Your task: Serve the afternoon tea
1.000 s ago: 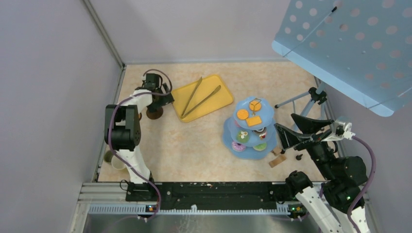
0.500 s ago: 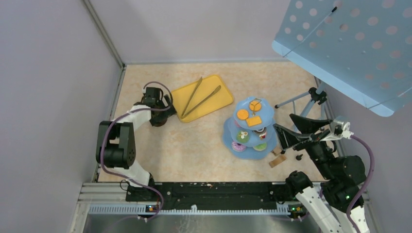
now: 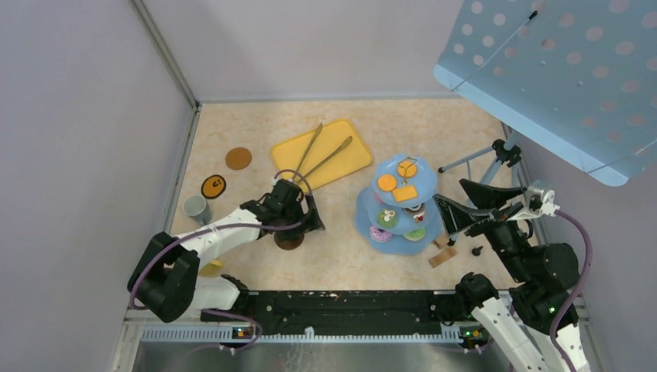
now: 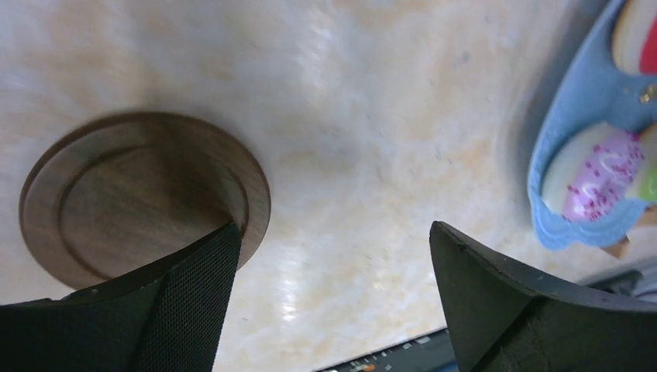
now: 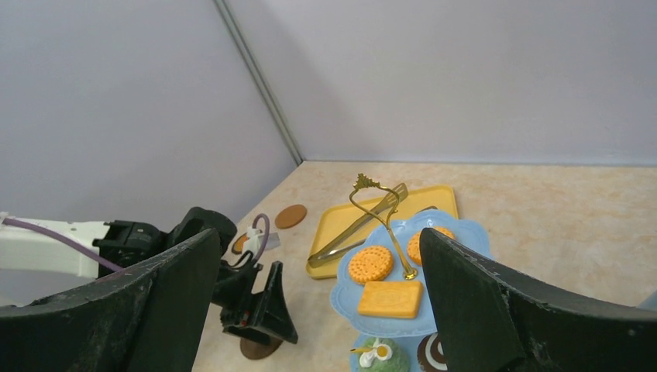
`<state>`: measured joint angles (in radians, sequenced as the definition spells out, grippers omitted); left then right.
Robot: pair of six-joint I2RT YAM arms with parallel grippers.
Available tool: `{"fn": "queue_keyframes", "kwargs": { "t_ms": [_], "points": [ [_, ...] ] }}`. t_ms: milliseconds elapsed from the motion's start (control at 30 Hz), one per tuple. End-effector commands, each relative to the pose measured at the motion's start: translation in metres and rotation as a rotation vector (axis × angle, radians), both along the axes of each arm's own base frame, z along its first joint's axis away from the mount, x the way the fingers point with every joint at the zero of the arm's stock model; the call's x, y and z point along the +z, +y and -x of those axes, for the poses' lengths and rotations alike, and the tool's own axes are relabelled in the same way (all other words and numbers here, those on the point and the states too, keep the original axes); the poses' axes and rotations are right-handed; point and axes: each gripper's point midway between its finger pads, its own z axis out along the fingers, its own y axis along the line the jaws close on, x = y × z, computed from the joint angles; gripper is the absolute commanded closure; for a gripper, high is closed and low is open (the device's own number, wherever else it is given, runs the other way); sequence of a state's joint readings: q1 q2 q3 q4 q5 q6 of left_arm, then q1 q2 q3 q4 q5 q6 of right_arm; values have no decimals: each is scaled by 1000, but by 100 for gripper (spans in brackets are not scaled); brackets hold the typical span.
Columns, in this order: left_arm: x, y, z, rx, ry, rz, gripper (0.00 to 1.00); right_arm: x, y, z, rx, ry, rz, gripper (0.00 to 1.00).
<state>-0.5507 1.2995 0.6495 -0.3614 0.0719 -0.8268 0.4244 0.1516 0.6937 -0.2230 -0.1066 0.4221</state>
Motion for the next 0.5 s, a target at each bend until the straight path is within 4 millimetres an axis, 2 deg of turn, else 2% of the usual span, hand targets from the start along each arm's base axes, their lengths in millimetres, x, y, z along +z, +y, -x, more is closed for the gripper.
{"fn": "queue_keyframes", "kwargs": {
  "t_ms": [0, 167, 333, 467],
  "points": [
    [-9, -34, 41, -11, 132, 60, 4, 12, 1, -2, -1, -30, -9, 2],
    [-3, -89, 64, -148, 139, 110, 4, 11, 1, -1, 2, -27, -6, 2],
    [-13, -142, 87, -315, 177, 131, 3, 11, 0, 0, 3, -24, -13, 2],
    [-3, -163, 83, -366, 129, 121, 3, 13, -1, 3, -1, -24, -9, 2]
  ]
}}
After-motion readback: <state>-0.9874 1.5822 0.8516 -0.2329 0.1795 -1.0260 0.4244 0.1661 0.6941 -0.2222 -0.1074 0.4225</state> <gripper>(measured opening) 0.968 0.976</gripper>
